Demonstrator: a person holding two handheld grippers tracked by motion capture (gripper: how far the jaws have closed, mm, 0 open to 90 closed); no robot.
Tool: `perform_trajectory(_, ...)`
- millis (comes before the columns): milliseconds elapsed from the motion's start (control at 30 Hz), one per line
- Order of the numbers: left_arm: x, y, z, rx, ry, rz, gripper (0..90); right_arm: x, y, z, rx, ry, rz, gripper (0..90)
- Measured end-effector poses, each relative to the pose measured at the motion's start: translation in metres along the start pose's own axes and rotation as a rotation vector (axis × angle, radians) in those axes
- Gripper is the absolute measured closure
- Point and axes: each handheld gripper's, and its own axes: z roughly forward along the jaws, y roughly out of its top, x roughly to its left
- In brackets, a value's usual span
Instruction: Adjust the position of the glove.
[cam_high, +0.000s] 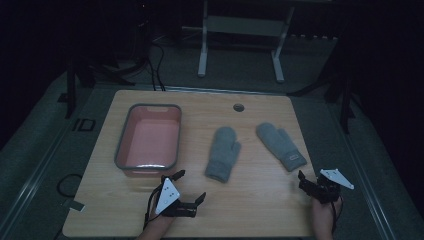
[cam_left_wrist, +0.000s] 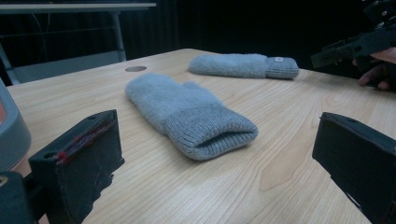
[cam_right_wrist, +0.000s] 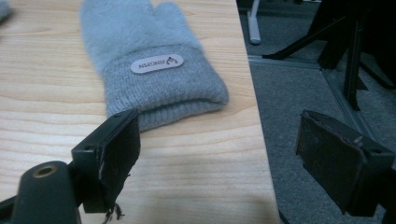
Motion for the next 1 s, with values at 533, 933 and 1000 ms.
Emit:
perform_trajectory(533, 0.001, 0.0, -0.001, -0.003, 0.001, -0.01, 1.8, 0.021, 0.022, -0.003, 0.055, 0.064, -0.086, 14.1)
perform_trajectory(933, 0.001, 0.0, -0.001, -0.005, -0.001, -0.012, 1.8, 0.053, 0.066, 0.005, 0.037, 0.202, -0.15, 13.8)
perform_trajectory(1000, 0.001, 0.0, -0.001, -0.005, -0.001, -0.013, 1.8, 0.059, 0.071, 0.009, 0.038, 0.229, -0.159, 13.9)
